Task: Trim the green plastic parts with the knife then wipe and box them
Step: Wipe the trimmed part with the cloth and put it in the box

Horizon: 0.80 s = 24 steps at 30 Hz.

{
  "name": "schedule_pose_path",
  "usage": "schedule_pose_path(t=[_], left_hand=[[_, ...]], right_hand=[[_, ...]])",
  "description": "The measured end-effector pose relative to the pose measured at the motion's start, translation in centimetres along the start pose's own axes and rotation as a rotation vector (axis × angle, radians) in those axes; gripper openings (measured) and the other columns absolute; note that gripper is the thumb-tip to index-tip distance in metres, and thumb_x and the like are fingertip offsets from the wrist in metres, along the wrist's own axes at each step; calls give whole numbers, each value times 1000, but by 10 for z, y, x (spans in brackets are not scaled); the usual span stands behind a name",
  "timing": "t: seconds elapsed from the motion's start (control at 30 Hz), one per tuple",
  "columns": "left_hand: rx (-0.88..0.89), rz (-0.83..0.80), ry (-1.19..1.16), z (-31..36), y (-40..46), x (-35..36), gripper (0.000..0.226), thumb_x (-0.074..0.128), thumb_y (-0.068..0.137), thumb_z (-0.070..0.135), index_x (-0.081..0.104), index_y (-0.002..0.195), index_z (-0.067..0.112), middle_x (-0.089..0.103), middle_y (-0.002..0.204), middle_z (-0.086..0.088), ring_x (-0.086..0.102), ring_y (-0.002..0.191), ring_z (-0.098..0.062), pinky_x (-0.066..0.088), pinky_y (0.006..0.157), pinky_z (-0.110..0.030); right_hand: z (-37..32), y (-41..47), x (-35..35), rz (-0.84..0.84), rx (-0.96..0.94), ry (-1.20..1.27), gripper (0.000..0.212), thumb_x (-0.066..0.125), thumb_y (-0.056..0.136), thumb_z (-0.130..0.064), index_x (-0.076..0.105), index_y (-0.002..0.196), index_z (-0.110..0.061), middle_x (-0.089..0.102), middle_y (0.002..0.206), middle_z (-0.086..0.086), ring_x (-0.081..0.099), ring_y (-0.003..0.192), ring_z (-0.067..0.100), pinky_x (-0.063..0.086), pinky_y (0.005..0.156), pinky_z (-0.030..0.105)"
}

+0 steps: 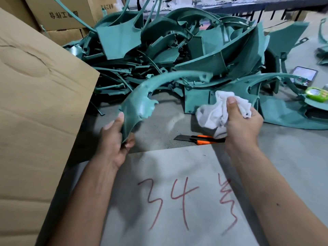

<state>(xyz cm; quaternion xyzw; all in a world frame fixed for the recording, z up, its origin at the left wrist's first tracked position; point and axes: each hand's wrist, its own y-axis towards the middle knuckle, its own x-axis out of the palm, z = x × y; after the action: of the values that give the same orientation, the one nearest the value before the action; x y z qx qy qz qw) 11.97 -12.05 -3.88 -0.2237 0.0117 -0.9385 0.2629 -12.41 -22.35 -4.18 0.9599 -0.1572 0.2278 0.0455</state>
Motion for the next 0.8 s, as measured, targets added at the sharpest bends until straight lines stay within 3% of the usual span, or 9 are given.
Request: schedule_pose_path(t=[0.1,0.2,0.27,0.37,0.47,0.53,0.67,0.73,0.8], left_hand=[[39,-4,190,-6,2,0,28,48,108,26,54,84,13,46,60,-4,38,35,-7,24,33,-13],[110,-104,210,-8,1,0,26,48,107,29,61,90,13,55,65,-5,46,39,-9,26,33,-14],[148,-160,224,-7,1,-4,27,48,107,31,63,94,13,57,67,-6,47,41,-10,28,34,-15],[183,-139,314,-7,1,-8,27,48,107,32,63,95,13,59,64,-4,47,40,-12,28,35,-16],[194,-127,361,-5,1,-6,29,48,107,32,63,96,10,57,62,-5,44,38,-12,25,35,-15],[183,-54,353,-2,1,-4,29,52,106,32,62,90,11,52,62,-6,41,38,-10,23,35,-14],[27,116,-1,6,-4,2,17,68,96,30,69,90,14,63,66,0,50,43,-7,38,35,-18],[-63,105,-313,11,-5,5,14,67,96,24,70,95,10,72,71,-2,64,51,-7,54,47,-18],[-105,141,-437,10,-3,5,13,63,98,19,69,96,8,76,79,-7,73,65,-12,61,59,-21]], right_hand=[[-5,8,-2,4,57,121,23,65,104,-31,68,105,-8,72,80,-4,69,70,10,56,65,28],[-6,12,-4,-115,132,-19,36,58,106,-43,67,112,-9,67,82,-2,63,66,11,54,61,31],[-8,11,-7,-193,146,-78,27,59,105,-40,68,108,-15,75,91,0,70,76,14,59,73,35],[-15,8,-10,-404,153,68,16,65,102,-27,66,107,-13,75,87,1,68,69,13,55,60,28],[-17,9,-11,-393,30,125,19,72,93,-3,66,110,-8,76,95,5,73,85,19,61,78,37],[-16,7,-10,-360,-32,132,22,77,85,-2,68,104,-8,77,94,4,73,87,20,61,87,41],[-11,7,-10,-351,-149,91,19,81,85,-8,73,101,-11,79,96,1,73,89,17,60,87,36],[-8,8,-11,-364,-225,16,14,80,88,-8,75,100,-14,79,97,0,72,91,18,59,88,36],[-9,6,-12,-493,-262,-90,14,80,87,-11,77,97,-19,79,92,-4,72,85,13,59,78,30]])
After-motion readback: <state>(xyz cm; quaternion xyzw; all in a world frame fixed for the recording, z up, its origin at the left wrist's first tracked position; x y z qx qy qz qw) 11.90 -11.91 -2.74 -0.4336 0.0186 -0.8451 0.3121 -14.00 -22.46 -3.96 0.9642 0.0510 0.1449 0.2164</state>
